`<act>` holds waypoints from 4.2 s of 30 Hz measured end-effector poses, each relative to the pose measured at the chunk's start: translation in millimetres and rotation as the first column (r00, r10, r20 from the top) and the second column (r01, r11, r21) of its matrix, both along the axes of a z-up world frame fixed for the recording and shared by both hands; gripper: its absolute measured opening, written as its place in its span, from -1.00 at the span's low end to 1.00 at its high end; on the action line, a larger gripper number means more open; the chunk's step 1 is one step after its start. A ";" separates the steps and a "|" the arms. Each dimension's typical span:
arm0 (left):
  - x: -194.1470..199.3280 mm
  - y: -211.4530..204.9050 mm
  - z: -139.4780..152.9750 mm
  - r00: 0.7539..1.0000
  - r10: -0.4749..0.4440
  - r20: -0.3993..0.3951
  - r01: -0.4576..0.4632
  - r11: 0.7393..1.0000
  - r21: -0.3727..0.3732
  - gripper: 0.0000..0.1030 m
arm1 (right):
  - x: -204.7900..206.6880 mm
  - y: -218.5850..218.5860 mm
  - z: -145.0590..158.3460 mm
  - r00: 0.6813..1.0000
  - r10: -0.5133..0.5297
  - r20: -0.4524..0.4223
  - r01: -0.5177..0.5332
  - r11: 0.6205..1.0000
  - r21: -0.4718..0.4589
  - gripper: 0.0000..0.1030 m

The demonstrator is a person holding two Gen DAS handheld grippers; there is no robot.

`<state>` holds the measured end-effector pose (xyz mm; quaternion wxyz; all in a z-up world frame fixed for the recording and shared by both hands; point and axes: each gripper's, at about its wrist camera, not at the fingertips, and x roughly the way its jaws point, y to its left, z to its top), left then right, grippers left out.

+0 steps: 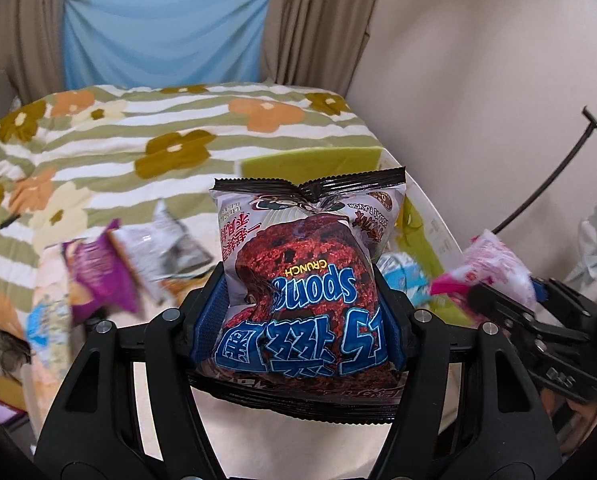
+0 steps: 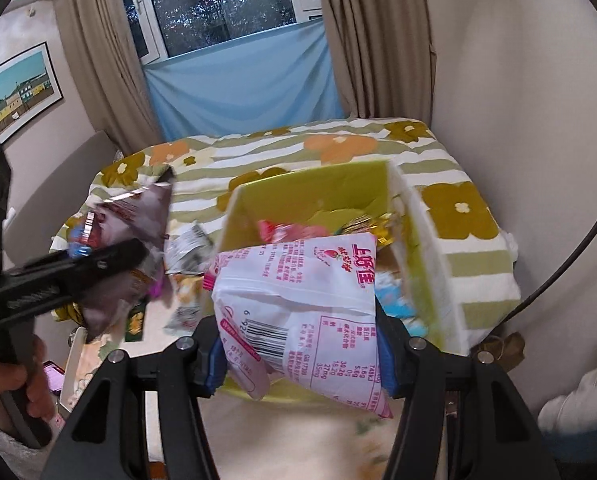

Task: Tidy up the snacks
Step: 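Carry both bags into the yellow-green box and open both tools, then move both tools back over the remaining snack bags, then grasp the blue-white biscuit bag with the left tool while the right tool grasps the grey cartoon bag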

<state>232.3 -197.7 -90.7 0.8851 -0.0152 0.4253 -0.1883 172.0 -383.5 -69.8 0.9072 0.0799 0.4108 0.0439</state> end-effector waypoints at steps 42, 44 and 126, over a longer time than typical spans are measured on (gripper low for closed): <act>9.7 -35.0 -53.1 0.975 0.191 -0.114 -0.172 0.972 0.158 0.98 | 110.4 -67.5 -48.8 0.984 0.157 -0.089 -0.146 0.982 0.119 0.71; 5.7 -33.4 -55.8 0.974 0.194 -0.115 -0.175 0.972 0.158 0.98 | 104.7 -68.8 -50.4 0.984 0.152 -0.087 -0.141 0.982 0.124 0.71; 71.5 282.9 -198.1 0.958 0.148 -0.245 -0.059 0.939 0.338 0.99 | 110.7 249.7 -161.3 0.968 -0.115 -0.222 0.047 0.956 -0.290 0.72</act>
